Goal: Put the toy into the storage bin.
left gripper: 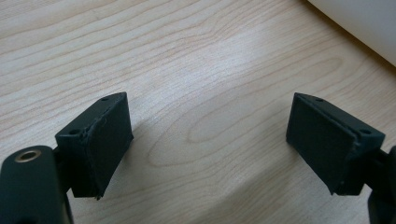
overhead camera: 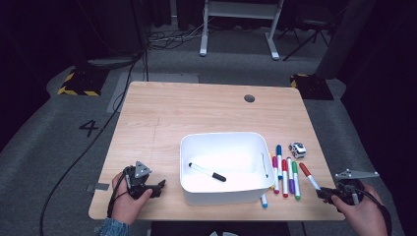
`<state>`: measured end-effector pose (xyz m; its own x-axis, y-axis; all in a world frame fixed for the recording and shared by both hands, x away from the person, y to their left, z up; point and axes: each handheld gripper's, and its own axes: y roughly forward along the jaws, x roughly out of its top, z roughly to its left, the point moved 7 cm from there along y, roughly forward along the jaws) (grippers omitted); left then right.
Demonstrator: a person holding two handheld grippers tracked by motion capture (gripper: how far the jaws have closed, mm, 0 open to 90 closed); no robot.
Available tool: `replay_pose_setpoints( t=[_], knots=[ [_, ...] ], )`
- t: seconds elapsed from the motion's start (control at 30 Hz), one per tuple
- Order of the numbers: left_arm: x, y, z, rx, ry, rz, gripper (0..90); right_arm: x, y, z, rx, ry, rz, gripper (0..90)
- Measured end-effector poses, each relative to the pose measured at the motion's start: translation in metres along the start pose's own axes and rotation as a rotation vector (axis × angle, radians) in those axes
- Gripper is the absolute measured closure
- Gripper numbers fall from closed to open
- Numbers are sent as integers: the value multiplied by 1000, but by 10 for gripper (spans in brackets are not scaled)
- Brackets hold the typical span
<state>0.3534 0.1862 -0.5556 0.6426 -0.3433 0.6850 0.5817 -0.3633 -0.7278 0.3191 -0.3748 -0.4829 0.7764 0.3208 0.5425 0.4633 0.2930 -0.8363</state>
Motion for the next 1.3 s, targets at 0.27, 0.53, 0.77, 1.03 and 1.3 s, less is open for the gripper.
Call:
replay_pose_setpoints(
  t=[0.27,0.53,0.77,1.03,1.3],
  knots=[
    [0,0,0,0,-3,-6,149,35,-23,15,30,-35,-37,765],
    [0,0,0,1,-5,-7,152,75,-42,44,93,-117,-70,764],
    [0,0,0,0,-5,-6,152,101,-47,73,155,-187,-66,764],
    [0,0,0,0,-5,-7,152,134,-45,111,222,-282,-77,764],
    [0,0,0,-1,-4,-7,152,164,-30,154,282,-375,-43,764]
  ],
)
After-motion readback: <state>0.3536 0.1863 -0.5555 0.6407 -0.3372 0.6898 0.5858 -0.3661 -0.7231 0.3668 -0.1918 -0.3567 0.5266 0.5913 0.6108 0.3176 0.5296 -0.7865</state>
